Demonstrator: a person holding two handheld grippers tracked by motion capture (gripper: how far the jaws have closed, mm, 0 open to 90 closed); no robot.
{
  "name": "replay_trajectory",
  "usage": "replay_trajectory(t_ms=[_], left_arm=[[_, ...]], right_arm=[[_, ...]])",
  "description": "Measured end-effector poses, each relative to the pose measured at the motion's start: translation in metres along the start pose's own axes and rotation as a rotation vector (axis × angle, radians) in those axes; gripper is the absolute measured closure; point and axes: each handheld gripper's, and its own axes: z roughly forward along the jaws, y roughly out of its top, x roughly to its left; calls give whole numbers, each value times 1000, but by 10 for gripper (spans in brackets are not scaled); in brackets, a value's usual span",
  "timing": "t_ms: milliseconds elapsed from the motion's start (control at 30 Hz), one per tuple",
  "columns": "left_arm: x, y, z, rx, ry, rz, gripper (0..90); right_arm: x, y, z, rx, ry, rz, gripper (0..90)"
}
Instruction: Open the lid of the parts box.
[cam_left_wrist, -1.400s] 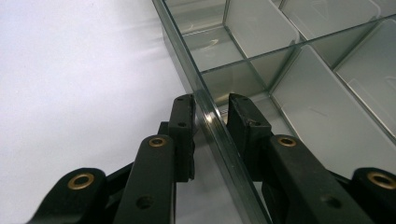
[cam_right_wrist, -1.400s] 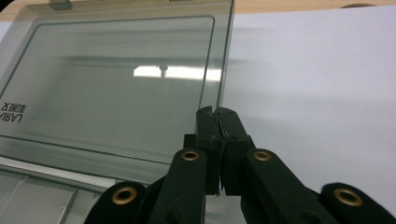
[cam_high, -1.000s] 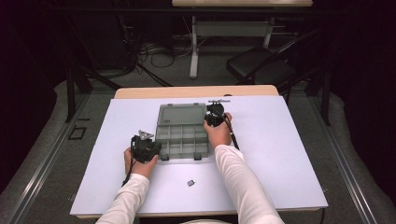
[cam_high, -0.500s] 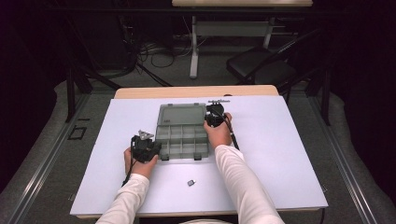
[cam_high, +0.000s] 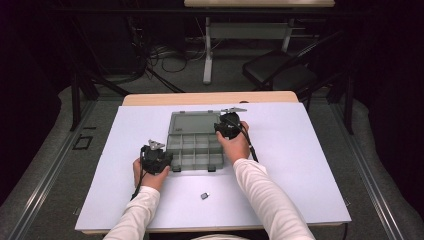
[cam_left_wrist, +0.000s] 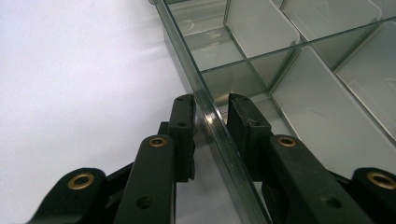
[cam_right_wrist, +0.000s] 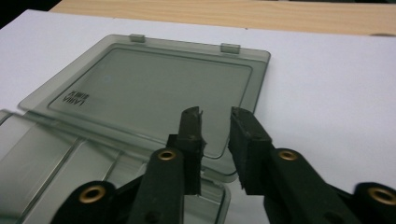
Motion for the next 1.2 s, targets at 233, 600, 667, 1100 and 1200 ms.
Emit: replay_trajectory(t_ms=[233,600,667,1100,1200], left_arm=[[0,0,0,-3,-3,-7,721],[0,-1,0,-9,-4,-16,707],[0,-1,1,-15,-3,-20,707],[2,-1,0,-14,-1,-45,614],[3,-1,-1,-9,-12,-52,575]], right_arm=[[13,-12,-26,-51,72,-129,629],[7,-29,-65,-54,141,-182,591],[3,-35,-69,-68,145,-176,579],[-8,-64,-105,-134,123,-251,503],[-10,-68,-109,-131,132,-244,479]])
